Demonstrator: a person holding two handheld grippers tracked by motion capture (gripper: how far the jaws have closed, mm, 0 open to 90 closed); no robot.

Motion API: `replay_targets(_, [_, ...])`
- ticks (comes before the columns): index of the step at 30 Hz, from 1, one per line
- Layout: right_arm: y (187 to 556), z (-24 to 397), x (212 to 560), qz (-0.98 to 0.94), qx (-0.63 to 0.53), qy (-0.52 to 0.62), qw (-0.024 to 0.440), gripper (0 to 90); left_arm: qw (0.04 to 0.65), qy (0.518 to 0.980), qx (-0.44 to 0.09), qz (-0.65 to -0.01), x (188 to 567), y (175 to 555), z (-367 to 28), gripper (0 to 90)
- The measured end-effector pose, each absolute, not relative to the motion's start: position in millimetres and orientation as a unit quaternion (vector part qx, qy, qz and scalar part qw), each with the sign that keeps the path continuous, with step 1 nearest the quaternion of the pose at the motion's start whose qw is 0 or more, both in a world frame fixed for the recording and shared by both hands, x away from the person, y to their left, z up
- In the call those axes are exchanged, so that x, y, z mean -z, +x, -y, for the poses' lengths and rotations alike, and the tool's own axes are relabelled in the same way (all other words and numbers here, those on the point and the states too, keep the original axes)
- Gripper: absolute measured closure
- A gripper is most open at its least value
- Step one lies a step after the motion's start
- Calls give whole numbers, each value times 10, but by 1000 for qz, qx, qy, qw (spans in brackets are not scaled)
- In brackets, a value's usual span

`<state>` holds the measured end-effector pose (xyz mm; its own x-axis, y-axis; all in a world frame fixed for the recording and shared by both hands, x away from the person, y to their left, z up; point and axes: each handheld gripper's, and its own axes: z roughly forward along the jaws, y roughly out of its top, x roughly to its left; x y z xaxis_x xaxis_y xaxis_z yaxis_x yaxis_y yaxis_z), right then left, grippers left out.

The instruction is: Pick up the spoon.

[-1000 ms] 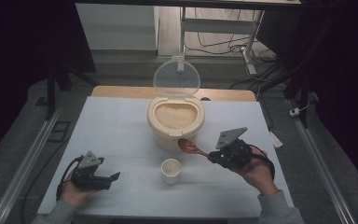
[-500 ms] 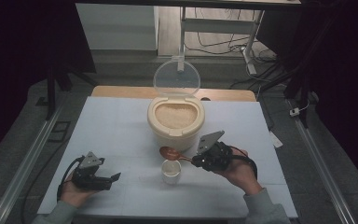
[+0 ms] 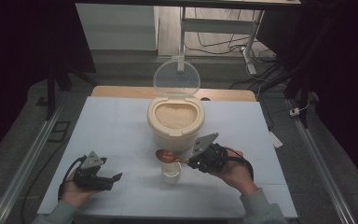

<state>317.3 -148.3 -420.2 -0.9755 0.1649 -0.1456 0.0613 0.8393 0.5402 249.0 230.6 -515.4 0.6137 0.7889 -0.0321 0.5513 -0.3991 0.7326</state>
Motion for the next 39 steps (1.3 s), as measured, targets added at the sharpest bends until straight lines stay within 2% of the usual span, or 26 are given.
replay_targets(9, [3161, 1438, 4205, -956, -271, 51, 99, 802, 389, 832, -152, -365, 4847, 2552, -2115, 138])
replay_targets(24, [3122, 1372, 4219, -956, -270, 38, 105, 802, 411, 863, -143, -259, 4291, 2619, -1453, 159])
replay_targets(39, [3074, 1273, 4240, -959, -259, 25, 109, 803, 375, 897, -120, -203, 4166, 2814, -1026, 250])
